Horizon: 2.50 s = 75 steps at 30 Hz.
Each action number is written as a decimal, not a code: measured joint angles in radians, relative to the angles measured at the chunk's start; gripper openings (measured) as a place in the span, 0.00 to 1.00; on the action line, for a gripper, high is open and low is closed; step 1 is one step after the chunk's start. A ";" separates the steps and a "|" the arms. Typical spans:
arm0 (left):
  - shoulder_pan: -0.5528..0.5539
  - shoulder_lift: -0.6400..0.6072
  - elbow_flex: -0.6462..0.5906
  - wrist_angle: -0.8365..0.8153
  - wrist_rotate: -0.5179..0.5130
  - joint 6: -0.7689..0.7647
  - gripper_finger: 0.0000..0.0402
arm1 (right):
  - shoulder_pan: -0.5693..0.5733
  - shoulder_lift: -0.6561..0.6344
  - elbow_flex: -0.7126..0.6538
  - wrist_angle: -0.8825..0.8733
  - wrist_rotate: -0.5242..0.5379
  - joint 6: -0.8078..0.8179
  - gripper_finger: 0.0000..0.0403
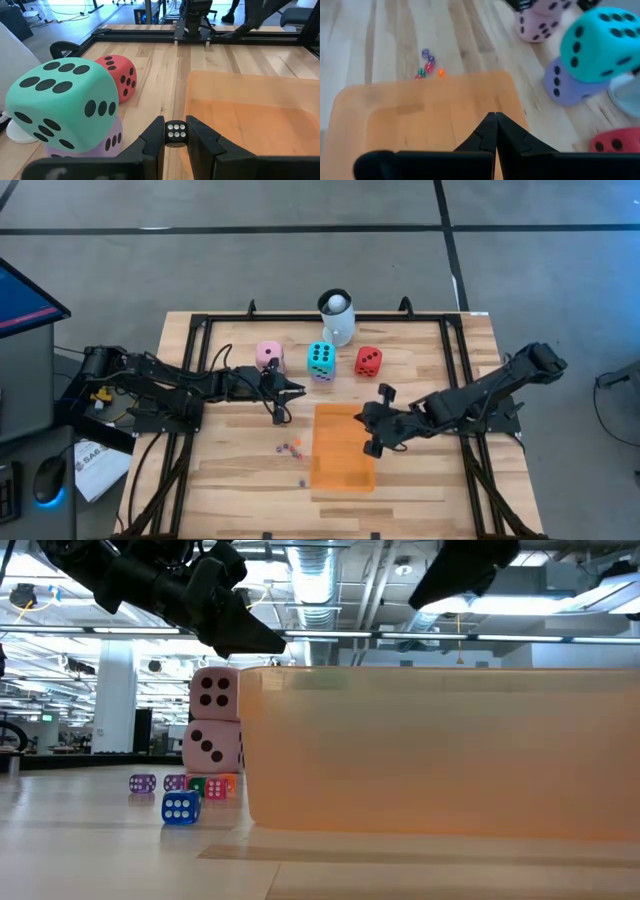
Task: Pick & Place Dice
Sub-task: Put the small black dice into the orange bin, then put the left small purple dice into the orange bin
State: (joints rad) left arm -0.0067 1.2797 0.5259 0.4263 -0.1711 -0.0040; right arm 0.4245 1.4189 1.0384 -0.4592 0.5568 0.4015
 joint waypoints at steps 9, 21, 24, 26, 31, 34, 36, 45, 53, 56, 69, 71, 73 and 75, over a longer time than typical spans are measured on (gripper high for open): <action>0.000 0.000 0.000 0.000 0.000 0.000 0.13 | -0.037 -0.103 -0.067 0.027 -0.009 -0.125 0.00; -0.001 0.000 0.000 0.010 0.001 -0.003 0.13 | -0.041 -0.381 -0.358 0.236 -0.009 -0.190 0.00; -0.016 0.000 0.000 0.035 -0.001 -0.003 0.13 | -0.041 -0.445 -0.405 0.255 -0.005 -0.248 0.00; -0.030 0.000 0.000 0.057 -0.002 -0.003 0.13 | -0.043 -0.490 -0.436 0.258 -0.003 -0.284 0.00; -0.073 0.009 0.000 0.103 -0.058 -0.003 0.13 | -0.067 -0.589 -0.520 0.289 0.002 -0.297 0.00; -0.096 0.039 0.006 0.112 -0.067 -0.004 0.13 | -0.087 -0.633 -0.557 0.291 0.002 -0.297 0.00; -0.109 0.076 0.024 0.111 -0.067 -0.015 0.13 | -0.101 -0.658 -0.575 0.287 0.002 -0.297 0.00; -0.117 0.277 0.170 0.086 -0.067 -0.027 0.13 | -0.120 -0.681 -0.580 0.280 0.001 -0.360 0.00; -0.117 0.317 0.204 0.034 -0.066 -0.060 0.15 | -0.118 -0.679 -0.580 0.253 -0.006 -0.359 0.00; -0.117 0.316 0.204 0.035 -0.062 -0.060 0.19 | -0.118 -0.679 -0.580 0.254 -0.006 -0.358 0.00; -0.111 0.357 0.203 0.056 0.045 -0.061 0.36 | -0.118 -0.679 -0.580 0.256 -0.007 -0.352 0.00; -0.110 0.343 0.203 0.046 0.044 -0.056 0.35 | -0.118 -0.679 -0.580 0.257 -0.007 -0.350 0.00; -0.110 0.325 0.204 0.052 0.043 -0.045 0.33 | -0.118 -0.679 -0.580 0.257 -0.007 -0.349 0.00; -0.110 0.308 0.203 0.048 0.041 -0.035 0.31 | -0.118 -0.679 -0.580 0.257 -0.007 -0.349 0.00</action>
State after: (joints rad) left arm -0.1165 1.5873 0.7292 0.4742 -0.1303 -0.0394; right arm 0.3061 0.7399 0.4587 -0.2020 0.5499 0.0521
